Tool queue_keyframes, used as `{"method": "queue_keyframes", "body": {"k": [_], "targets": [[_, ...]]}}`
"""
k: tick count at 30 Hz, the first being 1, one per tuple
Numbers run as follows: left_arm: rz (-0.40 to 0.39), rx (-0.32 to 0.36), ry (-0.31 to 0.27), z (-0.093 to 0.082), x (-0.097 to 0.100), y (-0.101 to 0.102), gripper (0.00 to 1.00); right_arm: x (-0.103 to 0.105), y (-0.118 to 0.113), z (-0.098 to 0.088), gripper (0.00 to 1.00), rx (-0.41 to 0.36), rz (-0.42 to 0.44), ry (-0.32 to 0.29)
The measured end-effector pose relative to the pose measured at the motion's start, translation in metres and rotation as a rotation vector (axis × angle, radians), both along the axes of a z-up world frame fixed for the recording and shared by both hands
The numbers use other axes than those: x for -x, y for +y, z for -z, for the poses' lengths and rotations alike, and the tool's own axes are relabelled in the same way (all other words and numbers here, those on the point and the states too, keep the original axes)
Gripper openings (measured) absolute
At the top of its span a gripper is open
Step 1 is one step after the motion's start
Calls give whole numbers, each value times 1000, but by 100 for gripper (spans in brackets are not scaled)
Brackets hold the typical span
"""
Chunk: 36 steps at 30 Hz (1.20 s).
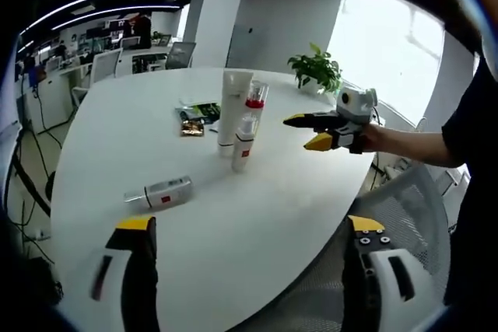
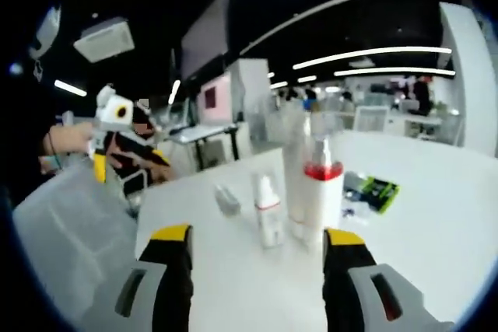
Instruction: Arrange the skincare products in the storage area until every visible bottle or jar stands upright without overlapping.
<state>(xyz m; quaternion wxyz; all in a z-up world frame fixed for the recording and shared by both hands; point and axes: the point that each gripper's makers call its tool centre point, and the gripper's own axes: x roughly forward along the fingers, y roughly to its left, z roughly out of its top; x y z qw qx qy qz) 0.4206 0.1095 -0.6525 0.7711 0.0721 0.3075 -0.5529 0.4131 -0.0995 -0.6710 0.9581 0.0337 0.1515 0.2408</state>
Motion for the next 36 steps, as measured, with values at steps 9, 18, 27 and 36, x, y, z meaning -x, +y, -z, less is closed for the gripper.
{"method": "queue_keyframes", "body": {"k": [9, 18, 27, 36], "targets": [[-11, 19, 13, -17, -2, 2, 94, 23, 6, -16, 80, -4, 61, 42], [-36, 13, 27, -26, -3, 9, 98, 47, 15, -29, 91, -15, 105, 88], [-64, -3, 31, -33, -9, 23, 98, 60, 11, -45, 99, -6, 152, 101], [-77, 7, 16, -48, -16, 26, 98, 69, 13, -67, 99, -10, 163, 91]]}}
